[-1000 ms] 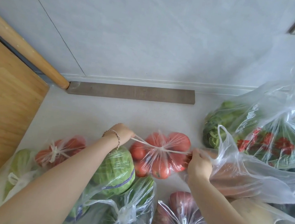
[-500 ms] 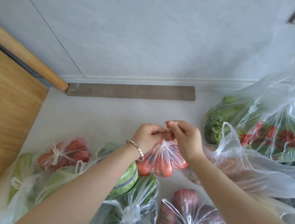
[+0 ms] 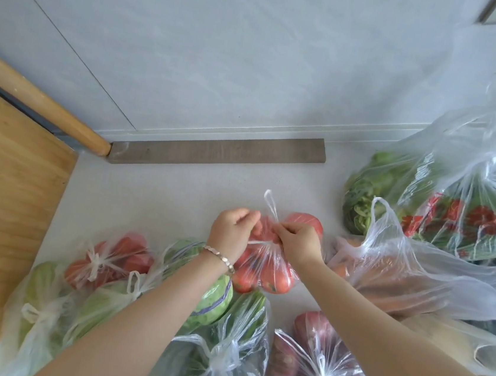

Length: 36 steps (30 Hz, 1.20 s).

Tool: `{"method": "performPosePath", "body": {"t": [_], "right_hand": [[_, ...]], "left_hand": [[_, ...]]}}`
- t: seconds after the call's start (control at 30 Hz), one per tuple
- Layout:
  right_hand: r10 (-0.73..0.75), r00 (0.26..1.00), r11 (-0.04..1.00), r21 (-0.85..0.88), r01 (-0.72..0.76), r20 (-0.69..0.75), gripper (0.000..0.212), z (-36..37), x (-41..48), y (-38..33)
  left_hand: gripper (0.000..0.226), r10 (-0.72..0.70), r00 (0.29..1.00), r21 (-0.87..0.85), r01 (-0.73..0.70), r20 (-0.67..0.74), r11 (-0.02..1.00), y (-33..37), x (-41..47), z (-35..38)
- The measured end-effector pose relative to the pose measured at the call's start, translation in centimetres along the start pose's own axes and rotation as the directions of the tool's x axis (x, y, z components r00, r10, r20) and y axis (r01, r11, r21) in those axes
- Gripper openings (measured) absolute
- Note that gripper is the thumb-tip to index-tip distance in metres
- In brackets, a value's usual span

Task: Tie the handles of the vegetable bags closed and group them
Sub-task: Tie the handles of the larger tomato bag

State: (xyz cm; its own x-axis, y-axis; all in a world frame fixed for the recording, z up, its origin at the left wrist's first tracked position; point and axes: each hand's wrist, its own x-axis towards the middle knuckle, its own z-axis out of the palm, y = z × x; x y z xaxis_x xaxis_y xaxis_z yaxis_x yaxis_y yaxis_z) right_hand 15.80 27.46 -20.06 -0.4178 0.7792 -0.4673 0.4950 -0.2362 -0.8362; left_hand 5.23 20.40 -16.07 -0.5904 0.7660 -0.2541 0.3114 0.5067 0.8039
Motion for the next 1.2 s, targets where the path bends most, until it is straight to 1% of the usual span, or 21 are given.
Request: {"method": "performPosePath", "body": {"t": [0.07, 0.1, 0.17, 0.23, 0.3, 0.37, 0.43, 0.5, 0.57, 0.6, 0.67, 0.7, 0.73, 0.77, 0.8, 0.87, 0.93, 1.0, 1.07, 1.13, 1.2], "right_hand": [[-0.099, 0.994, 0.973, -0.205, 0.107, 0.051, 0.028, 0.1, -0.1, -0.1], [-0.151, 0.986, 0.943, -0.288, 0.165, 0.07, 0.026, 0.1, -0.1, -0.2], [-0.186, 0.98, 0.923, -0.33, 0.198, 0.066, 0.026, -0.1, -0.1, 0.1], [-0.204, 0.976, 0.918, -0.334, 0.216, 0.07, 0.031, -0.1, 0.1, 0.1], [-0.231, 0.962, 0.889, -0.371, 0.269, 0.145, 0.03, 0.0, 0.2, 0.0], [-0.288, 0.931, 0.837, -0.414, 0.359, 0.226, 0.032, 0.1, -0.1, 0.0], [-0.336, 0.897, 0.814, -0.39, 0.43, 0.289, 0.038, -0.1, -0.4, 0.2], [-0.341, 0.885, 0.829, -0.344, 0.442, 0.316, 0.042, -0.4, -0.5, 0.4], [-0.292, 0.916, 0.89, -0.272, 0.365, 0.274, 0.045, -0.6, -0.5, 0.5], [-0.253, 0.937, 0.927, -0.217, 0.306, 0.243, 0.045, -0.4, -0.5, 0.6], [-0.134, 0.974, 0.989, -0.043, 0.145, 0.181, 0.041, -0.3, -0.6, 0.8], [-0.052, 0.983, 0.996, 0.079, 0.039, 0.176, 0.038, -0.3, -0.7, 0.9], [0.023, 0.982, 0.978, 0.199, -0.061, 0.188, 0.035, -0.3, -0.6, 1.1], [0.073, 0.976, 0.948, 0.29, -0.132, 0.205, 0.03, -0.4, -0.6, 1.2], [0.103, 0.97, 0.925, 0.337, -0.175, 0.22, 0.024, -0.4, -0.4, 1.4], [0.127, 0.964, 0.905, 0.371, -0.21, 0.235, 0.019, -0.5, -0.2, 1.3], [0.144, 0.962, 0.887, 0.4, -0.229, 0.231, 0.019, -0.5, 0.0, 1.1], [0.156, 0.961, 0.865, 0.438, -0.245, 0.231, 0.018, -0.5, 0.2, 0.9], [0.168, 0.962, 0.862, 0.441, -0.249, 0.214, 0.017, -0.6, 0.1, 0.8], [0.179, 0.968, 0.863, 0.444, -0.241, 0.178, 0.018, -0.6, 0.1, 0.9], [0.174, 0.974, 0.866, 0.449, -0.22, 0.142, 0.019, -0.5, 0.0, 0.9]], "left_hand": [[0.039, 0.1, 0.98, 0.273, -0.144, 0.169, 0.951, -0.9, -0.2, -0.6], [0.042, 0.113, 0.967, 0.341, -0.188, 0.228, 0.921, -1.2, -0.1, -0.7], [0.038, 0.108, 0.967, 0.339, -0.184, 0.232, 0.923, -1.2, 0.4, -0.8], [0.031, 0.112, 0.985, 0.205, -0.138, 0.134, 0.969, -0.2, 0.8, -0.9], [0.03, 0.093, 0.992, -0.054, -0.088, 0.09, 0.995, 1.1, 1.0, -0.9], [0.028, 0.064, 0.98, -0.269, -0.01, 0.19, 0.963, 2.3, 1.3, -0.8], [0.026, 0.054, 0.954, -0.338, 0.052, 0.296, 0.94, 3.2, 1.8, -0.3], [0.022, 0.018, 0.941, -0.395, 0.124, 0.338, 0.91, 3.6, 2.5, 0.4], [0.024, -0.039, 0.93, -0.362, 0.18, 0.365, 0.915, 3.7, 3.0, 0.9], [0.025, -0.052, 0.934, -0.275, 0.157, 0.352, 0.948, 3.3, 3.2, 1.0], [0.021, -0.023, 0.956, -0.009, 0.026, 0.293, 1.0, 2.4, 3.3, 0.9], [0.014, 0.004, 0.967, 0.064, -0.021, 0.253, 0.998, 1.9, 3.0, 0.7], [0.005, 0.028, 0.975, 0.074, -0.045, 0.222, 0.996, 1.4, 2.5, 0.7], [0.003, 0.048, 0.981, 0.061, -0.06, 0.19, 0.996, 0.8, 2.1, 0.6], [0.006, 0.047, 0.987, 0.054, -0.056, 0.155, 0.997, 0.2, 1.7, 0.6], [0.011, 0.048, 0.989, 0.046, -0.055, 0.137, 0.997, -0.6, 1.0, 0.6], [0.012, 0.116, 0.986, 0.083, -0.126, 0.119, 0.989, -1.2, 0.6, 0.7], [0.01, 0.182, 0.983, 0.114, -0.185, 0.036, 0.976, -1.1, 0.3, 0.7], [0.01, 0.212, 0.977, 0.055, -0.21, -0.029, 0.976, -1.0, 0.1, 0.7], [0.013, 0.155, 0.986, -0.024, -0.157, -0.064, 0.987, -1.1, -0.1, 0.6], [0.012, 0.076, 0.992, -0.033, -0.079, -0.096, 0.996, -1.3, -0.1, 0.4]]}}
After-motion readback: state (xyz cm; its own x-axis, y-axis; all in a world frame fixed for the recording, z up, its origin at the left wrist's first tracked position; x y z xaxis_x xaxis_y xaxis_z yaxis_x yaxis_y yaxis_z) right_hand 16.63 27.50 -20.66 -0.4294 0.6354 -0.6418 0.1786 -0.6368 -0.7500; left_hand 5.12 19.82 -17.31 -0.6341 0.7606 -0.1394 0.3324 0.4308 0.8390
